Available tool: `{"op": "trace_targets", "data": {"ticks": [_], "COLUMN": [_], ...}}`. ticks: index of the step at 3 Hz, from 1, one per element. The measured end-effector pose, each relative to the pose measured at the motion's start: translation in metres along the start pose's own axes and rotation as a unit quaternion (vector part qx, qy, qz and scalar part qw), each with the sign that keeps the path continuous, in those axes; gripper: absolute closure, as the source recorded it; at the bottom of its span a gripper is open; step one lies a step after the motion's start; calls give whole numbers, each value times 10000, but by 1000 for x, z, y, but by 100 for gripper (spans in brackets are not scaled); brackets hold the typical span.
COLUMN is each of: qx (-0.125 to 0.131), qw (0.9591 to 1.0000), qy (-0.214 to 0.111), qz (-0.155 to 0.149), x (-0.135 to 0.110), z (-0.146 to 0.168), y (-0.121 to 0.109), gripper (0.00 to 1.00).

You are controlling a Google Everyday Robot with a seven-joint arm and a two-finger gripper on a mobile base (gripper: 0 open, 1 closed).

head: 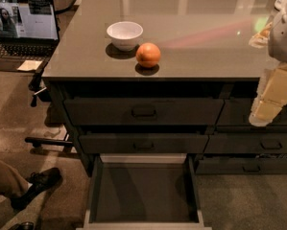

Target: Place orange into bottom drawer

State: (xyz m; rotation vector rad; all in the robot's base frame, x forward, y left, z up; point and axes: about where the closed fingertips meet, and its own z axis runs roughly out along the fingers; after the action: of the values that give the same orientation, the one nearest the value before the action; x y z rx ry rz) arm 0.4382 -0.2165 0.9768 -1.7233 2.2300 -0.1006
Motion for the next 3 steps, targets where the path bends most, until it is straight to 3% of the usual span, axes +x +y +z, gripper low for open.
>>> {"op": "trace_targets", "data": {"ticks": [2,3], "qx": [-5,-130], "qw": [9999,9966], "qy": [-77,-449], "qz": [81,672], "x": [-2,-1], "z": [-2,3], "y": [-4,-19], "gripper": [0,0]}}
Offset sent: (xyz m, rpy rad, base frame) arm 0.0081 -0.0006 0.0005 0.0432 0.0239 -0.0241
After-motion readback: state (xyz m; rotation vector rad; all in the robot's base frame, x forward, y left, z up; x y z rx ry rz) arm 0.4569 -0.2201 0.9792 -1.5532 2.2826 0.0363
